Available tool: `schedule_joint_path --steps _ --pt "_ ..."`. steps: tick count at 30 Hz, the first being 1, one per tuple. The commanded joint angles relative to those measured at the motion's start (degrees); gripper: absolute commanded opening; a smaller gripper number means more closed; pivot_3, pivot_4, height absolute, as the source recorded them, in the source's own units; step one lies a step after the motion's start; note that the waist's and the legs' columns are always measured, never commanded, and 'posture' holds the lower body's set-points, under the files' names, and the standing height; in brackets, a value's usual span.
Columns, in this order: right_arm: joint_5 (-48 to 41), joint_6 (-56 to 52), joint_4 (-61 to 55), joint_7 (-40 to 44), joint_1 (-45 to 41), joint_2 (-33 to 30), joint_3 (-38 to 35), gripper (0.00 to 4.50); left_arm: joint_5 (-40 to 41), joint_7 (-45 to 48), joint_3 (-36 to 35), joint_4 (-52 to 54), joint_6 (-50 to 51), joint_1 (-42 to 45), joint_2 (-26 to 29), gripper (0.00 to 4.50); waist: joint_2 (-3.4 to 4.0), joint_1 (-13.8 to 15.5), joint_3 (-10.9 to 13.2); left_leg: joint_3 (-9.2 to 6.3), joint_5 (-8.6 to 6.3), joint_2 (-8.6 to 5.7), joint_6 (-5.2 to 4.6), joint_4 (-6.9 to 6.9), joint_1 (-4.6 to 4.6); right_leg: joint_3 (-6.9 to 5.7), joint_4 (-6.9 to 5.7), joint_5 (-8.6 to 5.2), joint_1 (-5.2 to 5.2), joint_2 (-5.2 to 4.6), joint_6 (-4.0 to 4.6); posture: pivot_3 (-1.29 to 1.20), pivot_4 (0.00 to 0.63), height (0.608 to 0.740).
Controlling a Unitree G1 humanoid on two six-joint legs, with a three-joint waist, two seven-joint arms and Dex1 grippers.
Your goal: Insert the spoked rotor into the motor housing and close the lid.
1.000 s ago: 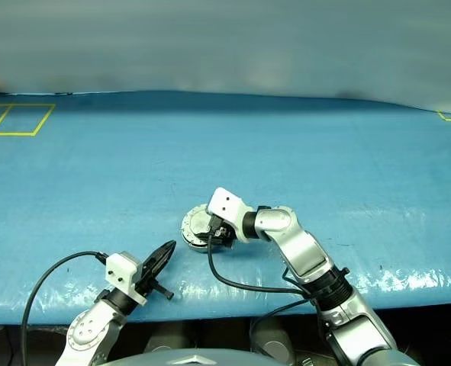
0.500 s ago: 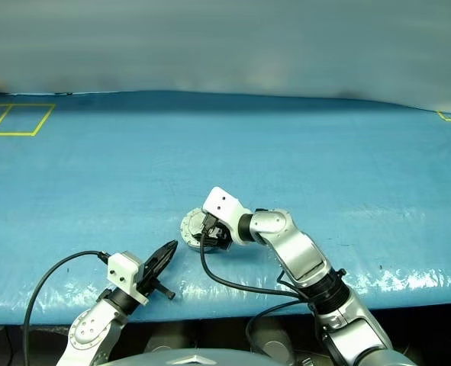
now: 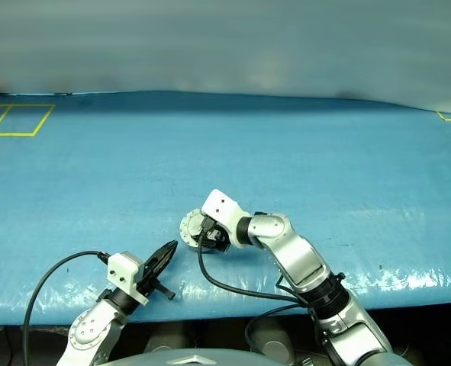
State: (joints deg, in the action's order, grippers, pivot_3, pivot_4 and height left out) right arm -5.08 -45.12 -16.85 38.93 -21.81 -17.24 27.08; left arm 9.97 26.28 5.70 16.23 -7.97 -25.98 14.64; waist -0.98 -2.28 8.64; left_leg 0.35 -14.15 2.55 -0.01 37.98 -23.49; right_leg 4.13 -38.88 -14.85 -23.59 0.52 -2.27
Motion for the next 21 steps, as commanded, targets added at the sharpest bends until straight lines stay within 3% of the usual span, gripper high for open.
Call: schedule_joint_path --steps 1,21 --pt "-0.3 2.5 0.8 0.5 1.0 -0.2 1.0 3.22 0.2 -0.2 0.3 0.7 -0.7 -0.2 -0.3 0.00 0.00 0.0 0.0 0.00 0.00 0.00 0.00 0.00 0.00 0.00 0.00 -0.01 0.00 0.00 -0.01 0.00 0.150 0.740" --pt "1.9 3.5 6.9 0.5 0.5 -1.6 2.1 3.22 0.3 0.1 0.2 0.6 -0.8 -0.2 -0.2 0.00 -0.01 -0.2 -0.1 0.01 0.00 0.02 0.00 0.00 0.18 0.03 0.00 -0.06 0.14 0.00 0.03 0.00 0.150 0.740"
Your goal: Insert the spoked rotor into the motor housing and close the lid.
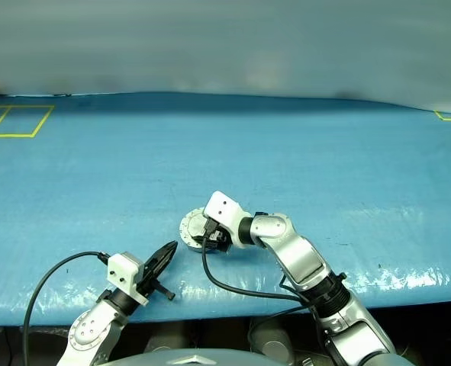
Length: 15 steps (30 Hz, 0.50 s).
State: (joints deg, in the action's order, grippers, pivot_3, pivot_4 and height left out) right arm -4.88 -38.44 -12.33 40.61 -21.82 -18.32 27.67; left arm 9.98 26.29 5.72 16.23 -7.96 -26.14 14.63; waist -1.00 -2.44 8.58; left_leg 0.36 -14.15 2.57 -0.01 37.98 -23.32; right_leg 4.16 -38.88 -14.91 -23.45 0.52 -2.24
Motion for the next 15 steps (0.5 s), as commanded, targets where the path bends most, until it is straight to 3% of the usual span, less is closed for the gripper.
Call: schedule_joint_path --steps 1,8,15 --pt "1.8 -3.2 2.5 -1.3 0.4 -0.5 1.6 3.22 0.3 0.1 0.2 0.6 -0.8 0.0 -0.1 0.00 0.00 0.0 0.0 0.01 0.00 0.01 0.00 0.00 0.05 0.02 0.00 0.00 0.03 0.00 0.01 0.00 0.150 0.740" --pt "1.6 -3.7 2.0 -1.4 0.3 -0.8 2.5 3.22 2.7 -1.8 -2.1 2.2 0.7 1.2 -1.4 0.00 0.00 0.0 0.0 0.07 -0.01 0.05 0.00 -0.04 0.42 0.07 0.01 -0.05 0.06 -0.07 0.07 0.00 0.150 0.740" --pt "1.3 -4.2 2.1 -1.6 -0.1 -0.6 2.2 3.22 15.4 -10.5 -11.6 8.9 15.5 8.5 -3.9 0.00 -0.05 0.0 0.0 0.05 -0.01 0.03 -0.01 -0.03 0.42 0.06 -0.01 -0.01 0.30 -0.01 0.01 0.00 0.150 0.740"
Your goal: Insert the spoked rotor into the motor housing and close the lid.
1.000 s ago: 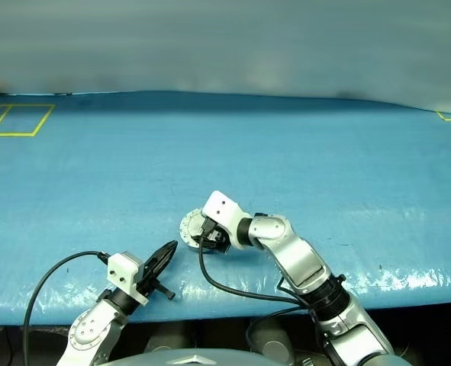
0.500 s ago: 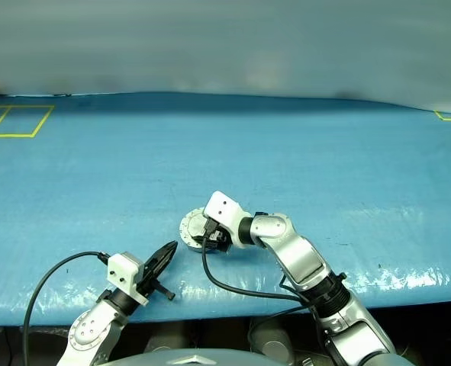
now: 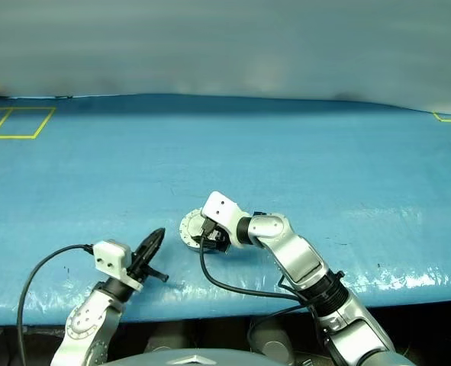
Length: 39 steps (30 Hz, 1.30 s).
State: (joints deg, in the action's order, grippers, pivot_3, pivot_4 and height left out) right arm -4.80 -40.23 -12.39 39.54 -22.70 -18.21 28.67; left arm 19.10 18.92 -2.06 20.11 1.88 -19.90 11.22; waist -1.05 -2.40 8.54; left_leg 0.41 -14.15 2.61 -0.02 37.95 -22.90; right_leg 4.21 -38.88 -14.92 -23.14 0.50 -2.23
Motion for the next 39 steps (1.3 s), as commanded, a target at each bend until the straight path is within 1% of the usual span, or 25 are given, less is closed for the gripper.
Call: schedule_joint_path --steps 1,3,4,7,11,15,19,23,25,31,39 --pt "1.2 -2.5 2.2 -0.6 0.7 -0.7 1.1 3.22 11.1 -4.4 -5.6 6.3 9.8 3.4 -0.3 0.00 0.00 0.0 0.0 -0.01 0.00 0.00 0.00 0.00 0.01 0.00 0.00 0.02 0.09 0.01 -0.03 0.00 0.150 0.740" --pt "1.2 -2.6 2.3 -0.6 0.7 -0.6 1.1 3.22 18.5 -5.6 -8.2 8.3 17.1 5.2 1.4 0.00 -0.02 -0.1 0.0 -0.04 0.00 0.00 0.00 0.00 0.07 -0.02 0.01 0.02 0.17 0.00 -0.03 0.00 0.150 0.740" --pt "1.1 -2.6 2.3 -0.7 0.7 -0.5 1.1 3.22 23.0 -5.4 -9.4 8.7 20.7 6.2 2.5 0.00 -0.01 -0.1 0.0 -0.05 0.00 0.00 0.00 0.00 0.09 -0.02 0.01 0.02 0.19 0.00 -0.04 0.00 0.150 0.740" --pt "1.1 -2.7 2.4 -0.8 0.7 -0.4 1.0 3.22 32.7 -4.1 -11.8 8.4 28.9 8.7 6.2 0.00 -0.02 -0.2 0.0 -0.09 0.00 -0.01 0.00 -0.01 0.16 -0.06 0.01 0.01 0.25 0.02 -0.02 0.00 0.150 0.740" --pt "1.0 -2.6 2.5 -0.8 0.6 -0.3 1.0 3.22 37.3 -1.6 -11.7 6.0 35.9 10.6 11.0 0.00 -0.03 -0.3 0.0 -0.08 0.00 -0.03 0.00 -0.02 0.21 -0.04 0.02 -0.01 0.29 0.01 0.01 0.00 0.150 0.740" --pt "1.0 -2.5 2.5 -0.9 0.6 -0.1 1.0 3.22 40.1 -0.2 -11.6 2.0 40.3 13.0 12.4 0.00 -0.02 -0.4 0.0 -0.09 0.00 -0.03 0.01 -0.04 0.24 -0.05 0.02 -0.03 0.29 0.02 0.04 0.00 0.150 0.740" --pt "0.9 -2.4 2.5 -0.9 0.7 0.0 0.9 3.22 39.6 0.7 -9.7 -0.5 43.5 16.5 12.6 0.00 -0.04 -0.5 0.0 -0.09 0.01 -0.04 0.02 -0.05 0.23 -0.05 0.03 -0.04 0.27 0.02 0.05 0.00 0.150 0.740" --pt "0.8 -2.3 2.5 -1.0 0.9 0.1 0.8 3.22 39.9 -0.2 -8.7 -2.6 46.3 19.6 11.1 0.00 -0.04 -0.5 0.0 -0.08 0.01 -0.04 0.02 -0.09 0.23 -0.03 0.03 -0.03 0.27 0.02 0.05 0.00 0.150 0.740" --pt "0.8 -2.3 2.4 -1.1 1.1 0.1 0.8 3.22 38.7 -0.5 -7.5 -3.4 47.5 20.7 10.9 0.00 -0.05 -0.5 0.0 -0.09 0.01 -0.04 0.03 -0.12 0.23 -0.03 0.04 -0.04 0.27 0.01 0.06 0.00 0.150 0.740" --pt "0.6 -2.4 2.2 -1.3 1.3 0.2 0.5 3.22 35.5 -1.9 -4.6 -5.3 50.5 21.9 10.3 0.00 -0.04 -0.6 0.0 -0.09 0.01 -0.05 0.03 -0.18 0.22 -0.03 0.07 -0.04 0.26 0.01 0.06 0.00 0.150 0.740" --pt "0.0 -2.3 1.8 -1.2 2.1 0.3 0.2 3.22 32.0 -0.8 -1.4 -5.3 52.8 22.1 10.6 0.00 -0.05 -0.5 0.0 -0.12 0.05 -0.07 0.10 -0.20 0.27 -0.03 0.08 -0.07 0.28 -0.02 0.10 0.00 0.150 0.740"
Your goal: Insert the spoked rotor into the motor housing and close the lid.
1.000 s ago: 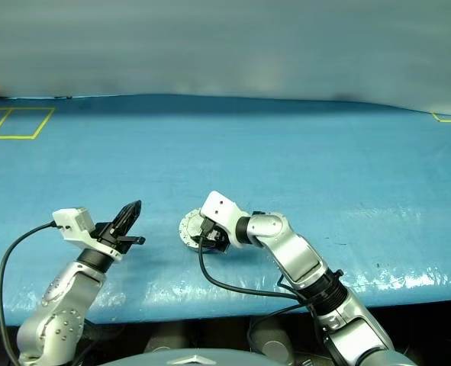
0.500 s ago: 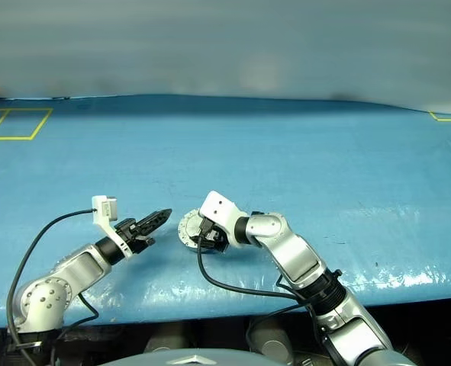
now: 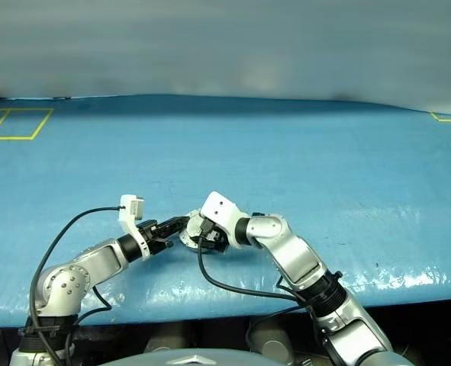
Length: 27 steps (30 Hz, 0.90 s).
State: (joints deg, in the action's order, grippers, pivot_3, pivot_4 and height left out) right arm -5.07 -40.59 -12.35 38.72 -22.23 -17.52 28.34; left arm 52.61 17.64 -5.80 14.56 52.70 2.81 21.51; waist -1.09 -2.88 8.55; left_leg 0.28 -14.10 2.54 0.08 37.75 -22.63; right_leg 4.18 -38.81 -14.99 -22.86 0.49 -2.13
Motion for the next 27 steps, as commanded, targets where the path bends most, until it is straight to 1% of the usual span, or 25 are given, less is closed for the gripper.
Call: schedule_joint_path --steps 1,3,5,7,9,12,15,17,20,22,25,27 --pt "-0.5 -2.0 1.5 0.0 2.1 -0.3 -0.1 3.22 -1.8 0.6 2.6 0.6 2.1 -0.6 0.3 0.00 -0.01 0.0 0.0 0.00 0.00 0.00 0.00 0.00 0.00 0.00 0.00 0.00 0.00 0.00 0.00 0.00 0.150 0.740" --pt "-1.9 -1.0 0.8 0.7 3.6 -0.4 -1.4 3.22 -2.6 1.0 3.0 1.1 2.2 -0.6 0.6 0.00 -0.02 0.3 0.0 -0.01 0.00 0.00 0.00 -0.05 0.00 -0.01 0.04 0.00 0.00 -0.01 0.00 0.00 0.150 0.740" --pt "-2.8 1.0 -0.2 1.2 5.9 -1.2 -2.6 3.97 -3.3 1.3 3.3 1.4 2.2 -0.5 0.9 0.00 -0.03 0.6 0.0 -0.01 0.00 -0.02 0.00 -0.14 -0.01 0.01 0.10 -0.01 0.00 -0.04 0.00 0.00 0.150 0.740" --pt "-3.2 2.6 -1.6 2.3 8.3 -2.8 -3.2 4.48 -4.2 1.5 3.7 1.7 2.3 -0.5 1.3 0.00 -0.06 0.8 -0.1 -0.03 -0.01 -0.04 0.00 -0.26 -0.02 0.00 0.19 -0.07 0.00 -0.07 0.00 0.00 0.150 0.740" --pt "-3.9 4.2 -2.9 2.3 11.0 -3.9 -5.0 4.48 -4.9 1.7 4.0 1.9 2.3 -0.5 1.8 0.00 -0.05 1.0 -0.1 -0.04 -0.01 -0.04 0.00 -0.38 -0.02 0.02 0.27 -0.10 0.01 -0.11 -0.03 0.00 0.150 0.740" --pt "-6.8 5.6 -5.0 2.1 15.0 -4.5 -9.7 4.48 -5.6 2.2 4.3 2.2 2.2 -0.6 2.4 0.00 -0.06 1.1 -0.1 -0.08 -0.02 -0.05 -0.01 -0.58 -0.02 -0.01 0.55 -0.12 0.07 -0.12 -0.06 0.00 0.150 0.740" --pt "-14.3 4.0 -8.5 2.0 18.8 -2.8 -17.2 4.48 -5.8 2.9 4.3 3.0 2.2 -0.7 2.9 0.00 -0.07 1.2 -0.1 -0.09 -0.03 -0.02 -0.03 -0.64 -0.02 -0.01 0.66 -0.11 0.11 -0.13 -0.07 0.00 0.150 0.740" --pt "-19.5 0.8 -10.3 1.1 20.3 -1.2 -21.7 4.48 -6.0 3.4 4.4 3.4 2.3 -0.6 3.1 0.00 -0.04 1.3 0.0 -0.15 -0.03 -0.02 -0.03 -0.65 -0.14 -0.06 0.70 -0.11 0.07 -0.12 -0.06 0.00 0.150 0.740" --pt "-27.7 -7.4 -10.6 -3.5 20.4 3.0 -28.0 4.48 -6.7 4.2 4.8 3.6 2.1 -0.4 3.5 0.00 0.05 1.1 0.0 -0.11 -0.03 0.01 -0.03 -0.63 -0.22 -0.01 0.69 -0.09 -0.01 -0.13 -0.09 0.00 0.150 0.740" --pt "-31.6 -12.0 -10.0 -7.3 20.0 6.5 -30.8 4.48 -7.2 4.5 5.2 3.6 2.0 -0.5 3.6 0.00 0.05 1.1 0.0 -0.13 -0.03 0.03 -0.03 -0.64 -0.22 -0.03 0.70 -0.08 -0.01 -0.09 -0.11 0.00 0.150 0.740" --pt "-35.8 -17.1 -8.6 -12.4 19.2 11.4 -33.4 4.48 -7.9 4.9 5.3 3.7 1.9 -0.5 3.3 0.00 0.06 1.2 0.0 -0.16 -0.03 0.04 -0.02 -0.66 -0.23 -0.05 0.70 -0.10 -0.02 -0.09 -0.08 0.00 0.150 0.740" --pt "-37.6 -19.8 -7.7 -15.2 19.0 14.0 -33.7 4.48 -8.3 5.1 5.4 3.6 1.7 -0.6 3.1 0.00 0.07 1.2 0.0 -0.18 -0.04 0.04 -0.03 -0.69 -0.29 -0.06 0.71 -0.10 -0.06 -0.14 -0.07 0.00 0.150 0.740"
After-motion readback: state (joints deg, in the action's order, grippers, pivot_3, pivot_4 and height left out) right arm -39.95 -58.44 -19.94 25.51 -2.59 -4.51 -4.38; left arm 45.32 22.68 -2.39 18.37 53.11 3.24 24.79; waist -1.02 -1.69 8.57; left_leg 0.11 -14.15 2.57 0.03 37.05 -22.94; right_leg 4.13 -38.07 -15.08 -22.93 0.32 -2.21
